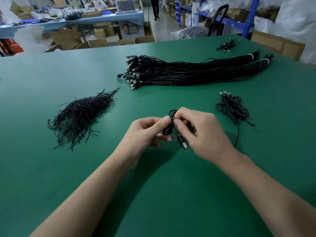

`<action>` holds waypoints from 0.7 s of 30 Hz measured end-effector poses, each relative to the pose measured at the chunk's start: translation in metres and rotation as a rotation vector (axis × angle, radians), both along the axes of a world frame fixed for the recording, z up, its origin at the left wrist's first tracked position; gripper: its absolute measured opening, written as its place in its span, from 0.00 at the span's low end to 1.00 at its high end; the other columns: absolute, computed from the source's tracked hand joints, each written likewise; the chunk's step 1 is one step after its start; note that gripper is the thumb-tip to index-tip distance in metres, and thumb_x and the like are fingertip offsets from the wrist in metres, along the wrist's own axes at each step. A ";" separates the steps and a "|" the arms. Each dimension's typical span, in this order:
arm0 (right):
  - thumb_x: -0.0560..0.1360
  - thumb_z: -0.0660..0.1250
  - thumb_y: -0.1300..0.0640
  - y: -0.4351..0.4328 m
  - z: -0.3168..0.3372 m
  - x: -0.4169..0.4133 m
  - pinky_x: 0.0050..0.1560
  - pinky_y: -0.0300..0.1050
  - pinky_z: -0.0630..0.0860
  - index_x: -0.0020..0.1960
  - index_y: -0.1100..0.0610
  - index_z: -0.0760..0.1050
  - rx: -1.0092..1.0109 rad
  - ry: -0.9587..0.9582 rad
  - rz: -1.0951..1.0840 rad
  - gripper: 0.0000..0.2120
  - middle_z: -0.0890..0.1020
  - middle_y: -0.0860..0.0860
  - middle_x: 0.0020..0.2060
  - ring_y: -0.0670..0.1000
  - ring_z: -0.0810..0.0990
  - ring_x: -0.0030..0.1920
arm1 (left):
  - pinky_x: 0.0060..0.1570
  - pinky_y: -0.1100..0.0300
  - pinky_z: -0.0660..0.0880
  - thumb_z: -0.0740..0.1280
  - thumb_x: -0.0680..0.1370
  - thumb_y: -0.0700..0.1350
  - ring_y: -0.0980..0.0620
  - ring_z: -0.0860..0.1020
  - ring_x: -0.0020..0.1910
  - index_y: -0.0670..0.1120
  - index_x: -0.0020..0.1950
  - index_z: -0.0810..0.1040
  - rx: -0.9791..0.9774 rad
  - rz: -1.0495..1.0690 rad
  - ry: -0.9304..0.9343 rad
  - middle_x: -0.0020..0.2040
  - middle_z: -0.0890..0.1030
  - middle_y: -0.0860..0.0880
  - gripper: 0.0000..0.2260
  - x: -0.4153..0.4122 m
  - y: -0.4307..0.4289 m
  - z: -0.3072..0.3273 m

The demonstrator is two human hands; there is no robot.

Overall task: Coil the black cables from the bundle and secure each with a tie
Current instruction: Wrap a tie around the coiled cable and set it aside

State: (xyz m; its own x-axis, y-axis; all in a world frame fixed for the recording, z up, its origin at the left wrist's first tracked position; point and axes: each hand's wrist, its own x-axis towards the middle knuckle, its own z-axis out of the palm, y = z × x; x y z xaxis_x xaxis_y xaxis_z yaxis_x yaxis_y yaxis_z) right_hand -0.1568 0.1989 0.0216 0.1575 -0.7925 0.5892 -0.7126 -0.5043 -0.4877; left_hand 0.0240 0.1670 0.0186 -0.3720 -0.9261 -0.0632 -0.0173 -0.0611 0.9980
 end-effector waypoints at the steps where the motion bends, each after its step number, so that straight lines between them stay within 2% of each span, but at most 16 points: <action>1: 0.80 0.64 0.56 0.000 0.000 0.000 0.36 0.50 0.72 0.45 0.54 0.74 -0.009 0.045 -0.009 0.06 0.75 0.44 0.33 0.49 0.72 0.34 | 0.36 0.64 0.74 0.74 0.70 0.61 0.53 0.84 0.41 0.46 0.50 0.85 0.030 -0.037 -0.030 0.46 0.86 0.49 0.20 0.002 0.000 0.000; 3: 0.80 0.64 0.57 0.000 -0.001 0.001 0.35 0.48 0.71 0.44 0.54 0.74 0.003 0.069 -0.010 0.06 0.74 0.44 0.32 0.47 0.71 0.33 | 0.36 0.66 0.73 0.72 0.70 0.60 0.56 0.82 0.41 0.47 0.50 0.87 0.016 -0.049 -0.031 0.45 0.86 0.50 0.19 0.003 0.000 0.000; 5: 0.79 0.65 0.58 0.000 -0.001 0.002 0.32 0.39 0.65 0.42 0.54 0.75 0.056 -0.051 0.024 0.07 0.73 0.46 0.30 0.46 0.69 0.30 | 0.37 0.66 0.72 0.73 0.70 0.56 0.59 0.77 0.39 0.48 0.48 0.88 -0.096 0.009 -0.014 0.42 0.85 0.51 0.14 0.001 0.000 0.000; 7: 0.80 0.66 0.60 0.000 -0.001 0.003 0.31 0.35 0.61 0.41 0.54 0.75 0.144 -0.209 0.066 0.08 0.72 0.46 0.28 0.44 0.67 0.28 | 0.38 0.68 0.71 0.75 0.71 0.51 0.61 0.76 0.36 0.47 0.46 0.87 -0.221 0.040 0.021 0.39 0.84 0.54 0.10 0.000 -0.001 -0.001; 9: 0.80 0.65 0.59 0.000 0.000 0.004 0.31 0.37 0.60 0.40 0.55 0.75 0.245 -0.333 0.104 0.10 0.69 0.43 0.26 0.43 0.64 0.28 | 0.41 0.65 0.72 0.77 0.72 0.47 0.60 0.79 0.38 0.50 0.46 0.86 -0.335 0.055 0.026 0.39 0.84 0.55 0.04 -0.001 0.000 0.000; 11: 0.81 0.64 0.59 -0.001 -0.001 0.007 0.32 0.40 0.58 0.40 0.56 0.74 0.401 -0.540 0.180 0.11 0.66 0.42 0.26 0.46 0.62 0.29 | 0.42 0.60 0.71 0.77 0.73 0.45 0.57 0.80 0.41 0.53 0.47 0.86 -0.515 0.116 -0.094 0.42 0.84 0.55 0.05 0.000 0.001 -0.001; 13: 0.81 0.64 0.60 -0.002 -0.001 0.007 0.31 0.42 0.56 0.41 0.55 0.74 0.590 -0.792 0.278 0.09 0.63 0.45 0.27 0.47 0.60 0.29 | 0.41 0.65 0.67 0.77 0.74 0.46 0.57 0.79 0.44 0.52 0.49 0.86 -0.720 0.173 -0.222 0.43 0.83 0.55 0.06 0.003 0.000 -0.001; 15: 0.80 0.64 0.60 -0.002 -0.001 0.004 0.29 0.40 0.56 0.45 0.56 0.74 0.739 -0.950 0.368 0.05 0.62 0.45 0.26 0.46 0.60 0.27 | 0.43 0.71 0.65 0.77 0.73 0.46 0.59 0.75 0.44 0.51 0.50 0.86 -0.861 0.206 -0.274 0.44 0.79 0.53 0.07 0.005 0.000 0.001; 18: 0.79 0.65 0.60 -0.002 -0.001 0.002 0.28 0.39 0.56 0.42 0.58 0.74 0.843 -1.071 0.457 0.07 0.59 0.46 0.25 0.47 0.60 0.26 | 0.43 0.73 0.65 0.77 0.73 0.46 0.59 0.71 0.40 0.53 0.52 0.84 -0.988 0.205 -0.293 0.41 0.74 0.48 0.09 0.007 -0.002 0.002; 21: 0.77 0.65 0.58 -0.002 0.000 0.004 0.28 0.39 0.54 0.40 0.57 0.74 0.861 -1.098 0.461 0.08 0.60 0.46 0.25 0.46 0.60 0.26 | 0.38 0.69 0.64 0.77 0.74 0.45 0.55 0.70 0.34 0.56 0.53 0.83 -0.990 0.173 -0.298 0.37 0.72 0.51 0.10 0.009 -0.003 0.001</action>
